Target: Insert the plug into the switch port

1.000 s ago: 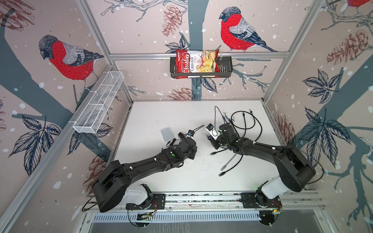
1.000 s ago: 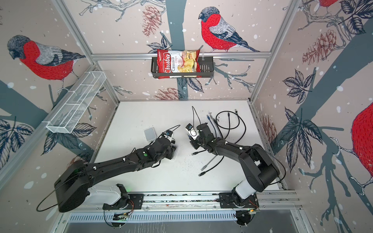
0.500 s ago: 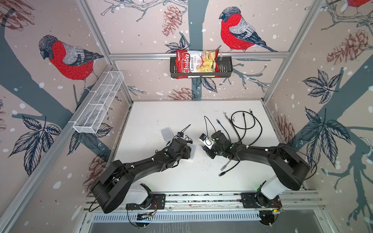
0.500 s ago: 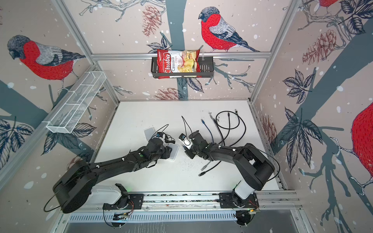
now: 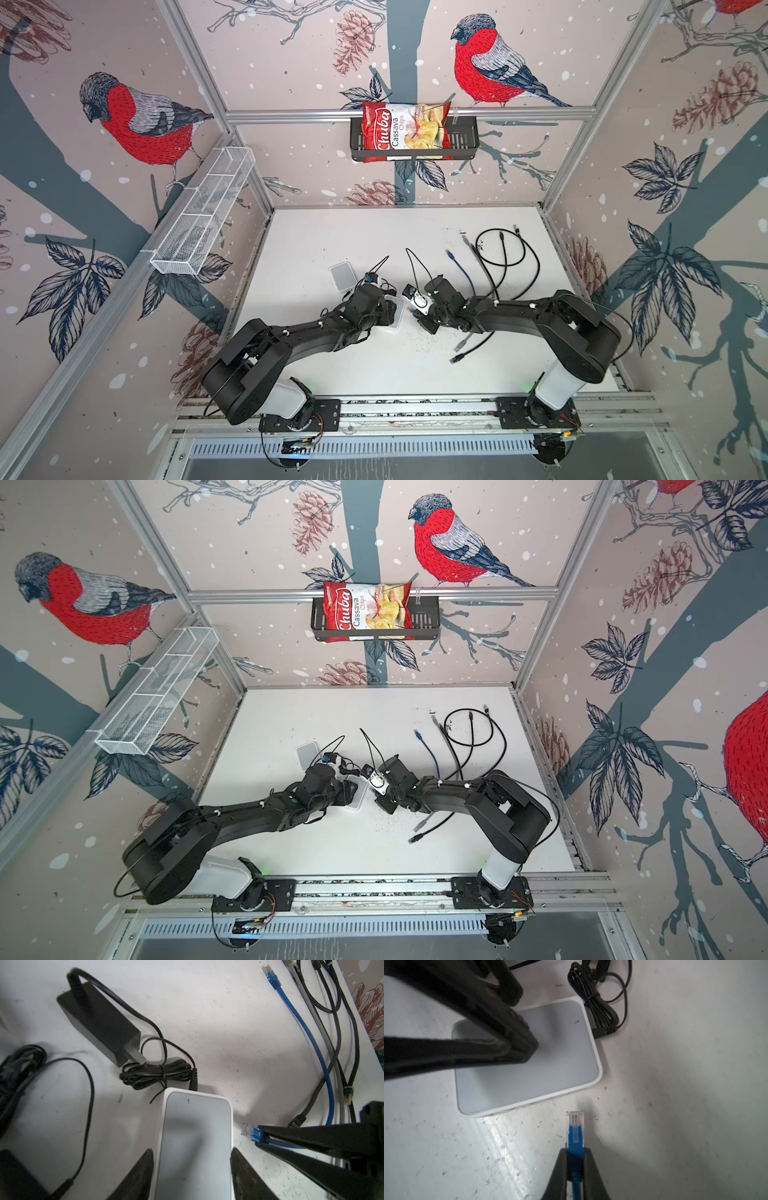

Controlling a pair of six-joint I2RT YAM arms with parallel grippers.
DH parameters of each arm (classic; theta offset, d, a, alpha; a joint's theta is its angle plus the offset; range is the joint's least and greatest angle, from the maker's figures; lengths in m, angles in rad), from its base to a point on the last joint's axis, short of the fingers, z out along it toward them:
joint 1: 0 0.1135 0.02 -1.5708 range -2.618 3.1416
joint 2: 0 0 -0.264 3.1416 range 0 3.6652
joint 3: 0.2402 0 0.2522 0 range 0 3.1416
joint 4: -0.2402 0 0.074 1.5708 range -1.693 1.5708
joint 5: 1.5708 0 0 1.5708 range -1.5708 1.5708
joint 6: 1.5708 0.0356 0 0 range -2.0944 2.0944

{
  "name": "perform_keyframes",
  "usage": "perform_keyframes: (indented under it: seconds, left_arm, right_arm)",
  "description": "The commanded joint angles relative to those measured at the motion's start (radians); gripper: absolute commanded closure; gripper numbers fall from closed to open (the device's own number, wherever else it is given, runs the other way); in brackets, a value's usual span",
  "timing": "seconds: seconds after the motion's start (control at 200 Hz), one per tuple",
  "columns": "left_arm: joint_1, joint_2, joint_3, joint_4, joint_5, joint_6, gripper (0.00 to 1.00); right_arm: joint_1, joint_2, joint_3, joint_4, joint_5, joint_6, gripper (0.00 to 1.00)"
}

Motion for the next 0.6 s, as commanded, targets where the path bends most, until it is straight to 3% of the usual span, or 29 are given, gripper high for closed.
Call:
perform_keyframes:
  seconds: [0.0,0.595]
  left_arm:
    - [0.002,0.018,0.010,0.063,0.018,0.019,0.41]
    - [0.007,0.063,0.002,0.105,0.017,0.061,0.44]
  right_arm:
    - [0.008,0.020,0.017,0.016,0.037,0.016,0.96]
    - [0.050,0.077,0.045,0.056,0.118,-0.057,0.97]
